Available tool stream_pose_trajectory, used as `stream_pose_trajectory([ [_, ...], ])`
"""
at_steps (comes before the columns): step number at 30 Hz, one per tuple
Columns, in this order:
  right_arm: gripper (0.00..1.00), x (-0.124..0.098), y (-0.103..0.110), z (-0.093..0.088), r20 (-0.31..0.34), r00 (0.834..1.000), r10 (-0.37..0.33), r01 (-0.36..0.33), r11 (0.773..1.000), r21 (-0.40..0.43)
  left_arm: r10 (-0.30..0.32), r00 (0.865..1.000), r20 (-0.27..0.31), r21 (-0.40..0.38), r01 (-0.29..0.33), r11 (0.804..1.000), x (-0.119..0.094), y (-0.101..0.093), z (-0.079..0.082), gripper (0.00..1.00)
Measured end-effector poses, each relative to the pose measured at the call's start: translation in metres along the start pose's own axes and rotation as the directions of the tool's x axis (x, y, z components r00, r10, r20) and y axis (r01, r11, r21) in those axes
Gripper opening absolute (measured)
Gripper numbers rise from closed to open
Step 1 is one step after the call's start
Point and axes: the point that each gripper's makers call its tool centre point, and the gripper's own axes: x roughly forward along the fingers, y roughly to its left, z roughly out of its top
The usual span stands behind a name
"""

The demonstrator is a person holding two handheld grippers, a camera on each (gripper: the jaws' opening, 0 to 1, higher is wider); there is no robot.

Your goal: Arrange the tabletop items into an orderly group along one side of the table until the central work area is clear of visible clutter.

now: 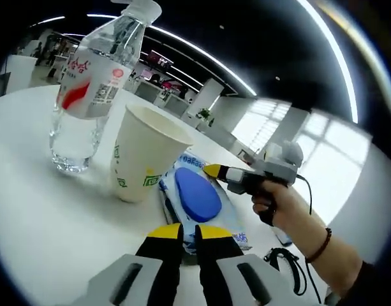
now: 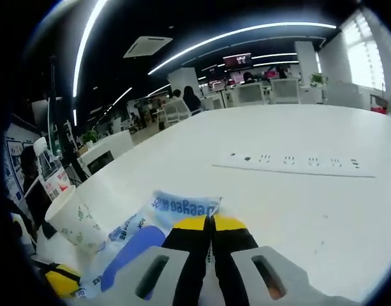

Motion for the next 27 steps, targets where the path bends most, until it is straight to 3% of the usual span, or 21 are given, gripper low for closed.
stream_pose_trajectory([
  [10, 0.0, -0.016, -0.007, 0.001, -0.018, 0.999, -0.035, 0.035, 0.999, -0.022, -0.028, 1.0, 0.005, 0.0, 0.028, 1.0, 0.0, -0.006, 0.001, 0.0],
  [13, 0.0, -0.025, -0.021, 0.003, -0.01, 0.995, -0.103, 0.101, 0.99, -0.101, -0.032, 0.999, 0.033, 0.023, 0.032, 0.999, -0.004, -0.007, 0.008, 0.0],
  [16, 0.0, -0.029, -0.018, 0.001, -0.005, 0.998, -0.056, 0.056, 0.998, 0.042, -0.026, 0.999, 0.019, 0.009, 0.025, 1.0, -0.002, -0.004, 0.004, 0.0],
  [19, 0.0, -0.03, -0.027, -0.001, -0.014, 0.994, -0.104, 0.104, 0.994, 0.022, -0.077, 0.997, -0.004, -0.06, 0.077, 0.995, -0.001, -0.012, -0.002, 0.0],
  [20, 0.0, -0.031, -0.027, -0.004, -0.016, 0.994, -0.108, 0.109, 0.994, 0.011, -0.097, 0.995, 0.025, -0.094, 0.099, 0.991, -0.001, -0.017, 0.001, 0.0],
  [21, 0.0, -0.032, -0.026, -0.004, -0.011, 0.994, -0.104, 0.105, 0.994, 0.021, -0.095, 0.995, 0.031, -0.086, 0.097, 0.992, -0.002, -0.016, 0.001, 0.0],
  [22, 0.0, -0.032, -0.025, -0.003, -0.005, 0.995, -0.103, 0.103, 0.994, 0.03, -0.098, 0.995, 0.002, -0.079, 0.098, 0.992, -0.002, -0.017, -0.002, 0.0],
  [27, 0.0, -0.034, -0.021, -0.006, -0.013, 0.994, -0.104, 0.105, 0.994, 0.02, -0.089, 0.995, -0.051, -0.082, 0.085, 0.993, 0.002, -0.02, -0.012, 0.16],
])
